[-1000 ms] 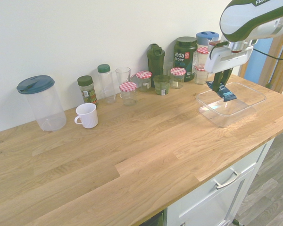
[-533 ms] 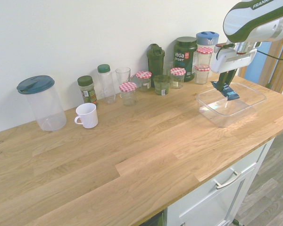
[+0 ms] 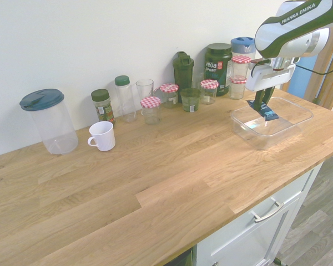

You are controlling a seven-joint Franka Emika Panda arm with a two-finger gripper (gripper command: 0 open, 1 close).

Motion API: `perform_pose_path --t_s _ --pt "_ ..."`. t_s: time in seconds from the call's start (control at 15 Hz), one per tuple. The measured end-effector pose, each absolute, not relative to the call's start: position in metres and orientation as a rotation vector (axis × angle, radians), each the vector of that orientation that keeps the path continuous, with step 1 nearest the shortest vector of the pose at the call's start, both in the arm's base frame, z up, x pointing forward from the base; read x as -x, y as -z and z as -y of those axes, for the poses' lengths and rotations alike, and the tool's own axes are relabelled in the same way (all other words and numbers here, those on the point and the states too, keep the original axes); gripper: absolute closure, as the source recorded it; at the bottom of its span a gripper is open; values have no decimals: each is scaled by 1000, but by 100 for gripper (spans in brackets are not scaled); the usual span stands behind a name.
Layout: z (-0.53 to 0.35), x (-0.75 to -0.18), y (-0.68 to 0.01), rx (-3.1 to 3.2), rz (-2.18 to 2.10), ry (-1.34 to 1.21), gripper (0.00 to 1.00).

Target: Put the protein bar into the container

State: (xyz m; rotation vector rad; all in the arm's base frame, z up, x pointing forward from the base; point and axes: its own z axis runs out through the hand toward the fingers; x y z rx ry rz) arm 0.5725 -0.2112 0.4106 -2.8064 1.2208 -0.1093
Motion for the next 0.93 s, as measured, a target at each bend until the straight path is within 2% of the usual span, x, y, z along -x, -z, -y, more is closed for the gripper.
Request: perform_pose_path --t_s 0.93 --pt "221 -583 -374 2838 -1198 53 100"
